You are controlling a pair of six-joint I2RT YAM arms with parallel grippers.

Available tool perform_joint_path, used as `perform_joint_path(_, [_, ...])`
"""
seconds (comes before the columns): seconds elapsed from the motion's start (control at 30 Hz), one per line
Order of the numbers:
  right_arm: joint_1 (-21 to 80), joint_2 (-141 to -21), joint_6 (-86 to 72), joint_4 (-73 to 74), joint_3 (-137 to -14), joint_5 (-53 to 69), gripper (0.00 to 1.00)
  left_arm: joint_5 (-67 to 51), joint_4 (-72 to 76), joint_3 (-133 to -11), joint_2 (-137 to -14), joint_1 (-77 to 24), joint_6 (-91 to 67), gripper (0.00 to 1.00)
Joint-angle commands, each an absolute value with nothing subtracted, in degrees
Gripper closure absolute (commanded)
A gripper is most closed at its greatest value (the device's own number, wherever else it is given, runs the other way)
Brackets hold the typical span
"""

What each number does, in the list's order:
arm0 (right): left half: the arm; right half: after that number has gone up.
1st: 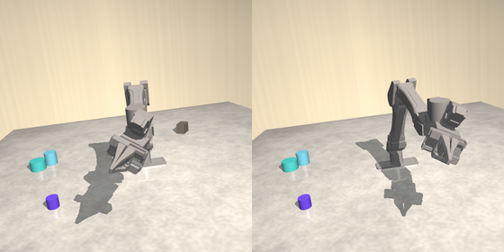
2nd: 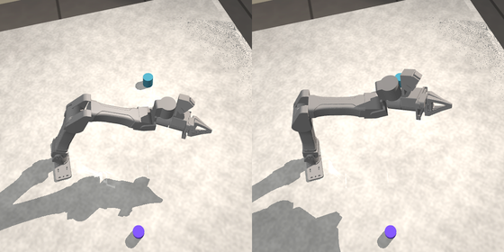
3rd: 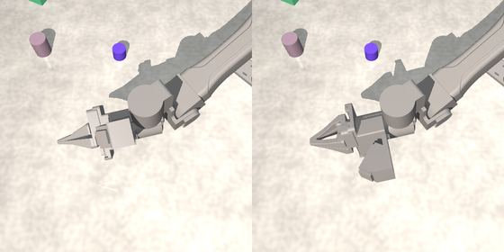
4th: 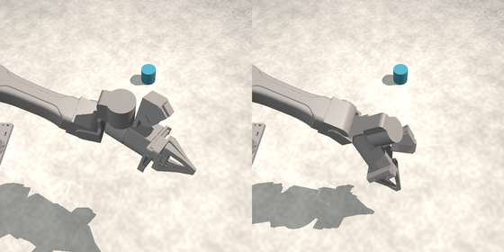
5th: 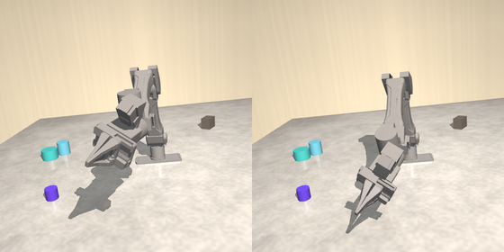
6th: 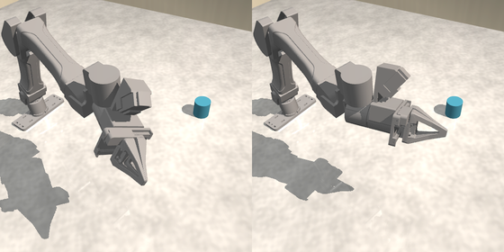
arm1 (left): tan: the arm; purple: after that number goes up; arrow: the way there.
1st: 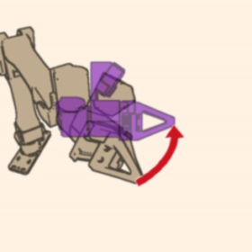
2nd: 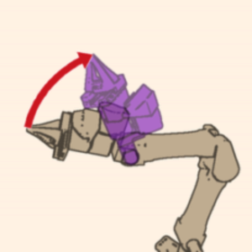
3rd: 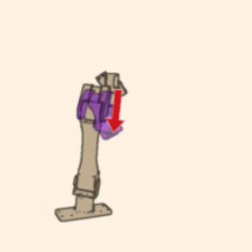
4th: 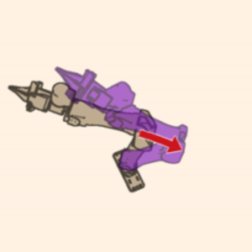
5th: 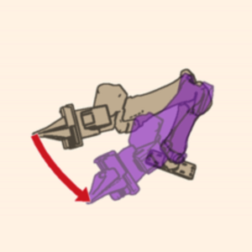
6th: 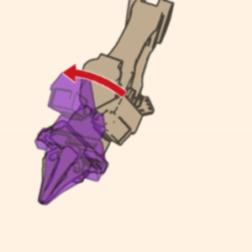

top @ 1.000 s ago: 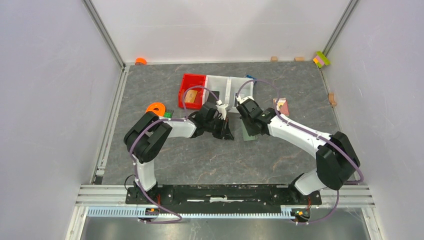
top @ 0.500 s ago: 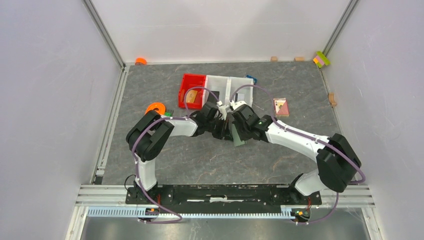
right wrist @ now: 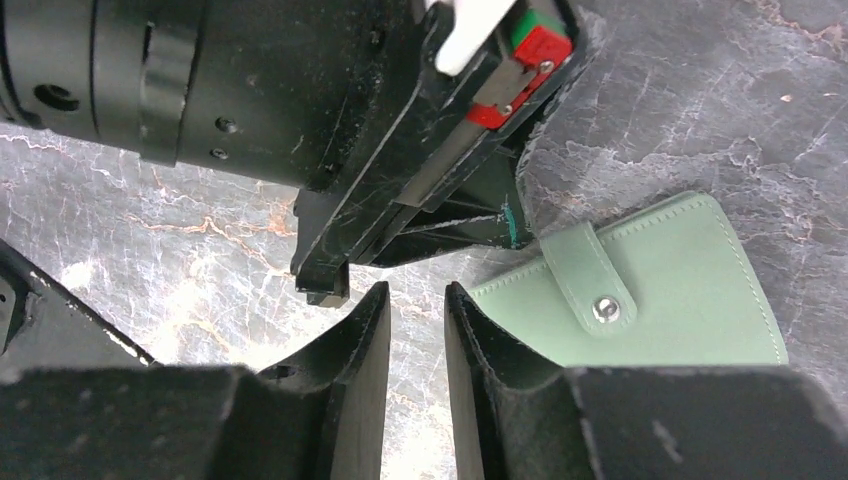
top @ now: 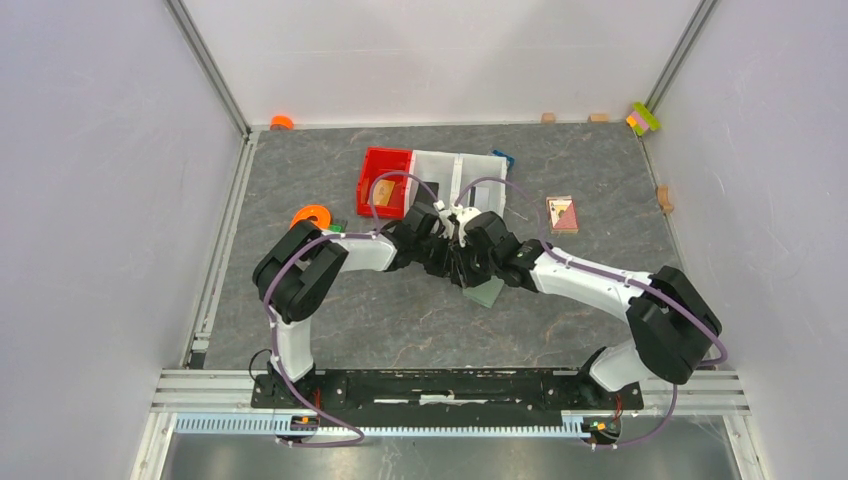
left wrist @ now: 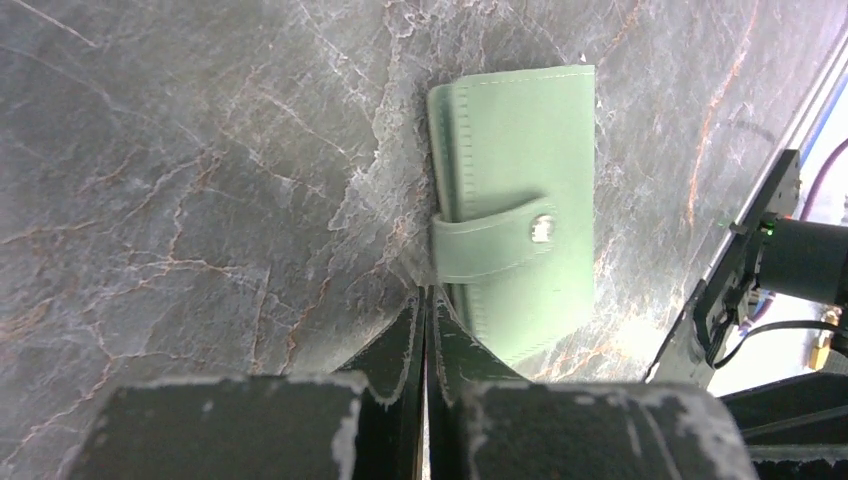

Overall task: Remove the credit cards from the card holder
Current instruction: Adjust the card holder at the center of the board.

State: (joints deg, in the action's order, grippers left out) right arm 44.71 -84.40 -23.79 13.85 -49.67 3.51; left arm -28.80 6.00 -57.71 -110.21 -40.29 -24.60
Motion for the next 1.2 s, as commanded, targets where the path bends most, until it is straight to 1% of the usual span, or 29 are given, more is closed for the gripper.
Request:
perform_joint_path(0.0, [43.45,-83.45,-23.35,13.32,-49.63,3.08,0.69,-20.41,3.73,-57.80,-108.27,-40.58,-23.20,0.98])
perform_joint_path(0.07, [42.69,-81.26,-22.17,13.55,-48.82,2.31,0.67,-18.12,2.94,-57.34,-107.45,-40.45,-23.02,0.98])
perform_joint_path(0.2, [41.20,-75.62,-20.85,14.47,-46.89,-1.35,0.56,-16.27,3.34,-55.98,-104.90,-40.43,-22.53,0.98])
perform_joint_path(0.27, [40.17,-73.30,-20.62,15.81,-46.05,-4.89,0.51,-16.97,5.43,-54.43,-103.10,-40.43,-22.18,0.95])
perform_joint_path(0.3, [39.40,-72.22,-20.84,16.89,-45.53,-6.63,0.49,-17.53,6.54,-53.45,-102.13,-40.43,-22.10,0.93])
perform_joint_path(0.37, [37.47,-70.46,-21.15,17.84,-43.68,-8.94,0.49,-19.27,9.28,-51.90,-100.48,-40.43,-21.69,0.89])
perform_joint_path(0.5, [32.29,-66.21,-22.66,15.28,-37.22,-5.82,0.49,-23.15,13.12,-50.41,-99.65,-40.80,-21.71,0.77])
perform_joint_path(0.57, [29.52,-64.03,-24.17,12.34,-33.35,-1.73,0.43,-24.44,13.36,-50.86,-100.19,-41.25,-21.39,0.68])
perform_joint_path(0.63, [27.03,-62.46,-25.67,8.75,-29.51,2.84,0.36,-25.53,13.53,-51.29,-100.68,-42.01,-20.94,0.62])
perform_joint_path(0.7, [25.34,-61.42,-27.27,4.95,-26.15,6.13,0.33,-25.84,13.54,-51.77,-101.02,-42.99,-20.31,0.59])
perform_joint_path(0.83, [22.79,-62.20,-30.14,-1.29,-21.77,11.32,0.36,-25.66,11.97,-53.29,-102.32,-43.94,-19.70,0.57])
perform_joint_path(0.97, [21.31,-65.52,-32.85,-6.00,-19.42,16.83,0.38,-25.58,10.00,-54.87,-103.91,-43.96,-19.59,0.57])
perform_joint_path(1.17, [20.47,-68.95,-35.24,-11.72,-16.97,19.69,0.41,-23.76,5.62,-57.64,-106.43,-44.03,-19.00,0.58])
